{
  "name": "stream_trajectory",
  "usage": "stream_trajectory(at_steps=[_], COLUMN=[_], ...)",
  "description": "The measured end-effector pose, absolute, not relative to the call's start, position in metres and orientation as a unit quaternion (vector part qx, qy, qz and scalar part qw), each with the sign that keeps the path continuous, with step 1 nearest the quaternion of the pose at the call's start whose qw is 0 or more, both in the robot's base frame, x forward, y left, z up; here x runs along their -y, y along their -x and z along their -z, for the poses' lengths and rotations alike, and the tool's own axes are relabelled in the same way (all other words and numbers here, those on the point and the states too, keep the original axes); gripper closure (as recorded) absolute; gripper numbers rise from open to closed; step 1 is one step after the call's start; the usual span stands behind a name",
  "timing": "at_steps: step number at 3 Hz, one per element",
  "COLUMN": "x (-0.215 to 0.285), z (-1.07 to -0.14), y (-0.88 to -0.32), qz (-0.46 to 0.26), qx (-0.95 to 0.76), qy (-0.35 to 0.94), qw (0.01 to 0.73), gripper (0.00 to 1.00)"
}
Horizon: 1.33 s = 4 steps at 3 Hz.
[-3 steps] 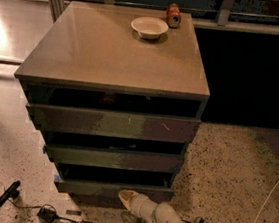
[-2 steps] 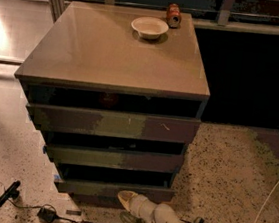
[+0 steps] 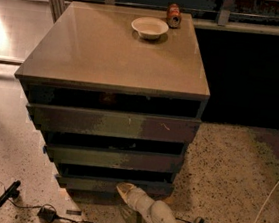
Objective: Close bottom drawer
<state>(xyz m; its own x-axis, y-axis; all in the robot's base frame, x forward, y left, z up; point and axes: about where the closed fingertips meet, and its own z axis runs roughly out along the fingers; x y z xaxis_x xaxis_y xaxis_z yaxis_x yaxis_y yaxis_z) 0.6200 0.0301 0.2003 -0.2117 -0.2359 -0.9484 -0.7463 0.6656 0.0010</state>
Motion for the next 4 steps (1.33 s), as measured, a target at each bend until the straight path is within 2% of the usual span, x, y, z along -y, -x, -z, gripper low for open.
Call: stream_trajectory(at_steps=[1, 2, 3, 4], x=[-0.031, -0.031, -0.026, 0.005], z=[-0.22, -0.22, -0.219, -0.22], y=[-0.643, -0.643, -0.633, -0.609], qz=[-0.22, -0.22, -0.245, -0.272], qx=[-0.721, -0.721, -0.728, -0.751], qy=[0.326, 0.326, 0.332, 0.324], qw=[0.571, 0.571, 0.547, 0.507], gripper=[1.0, 1.0, 1.0, 1.0])
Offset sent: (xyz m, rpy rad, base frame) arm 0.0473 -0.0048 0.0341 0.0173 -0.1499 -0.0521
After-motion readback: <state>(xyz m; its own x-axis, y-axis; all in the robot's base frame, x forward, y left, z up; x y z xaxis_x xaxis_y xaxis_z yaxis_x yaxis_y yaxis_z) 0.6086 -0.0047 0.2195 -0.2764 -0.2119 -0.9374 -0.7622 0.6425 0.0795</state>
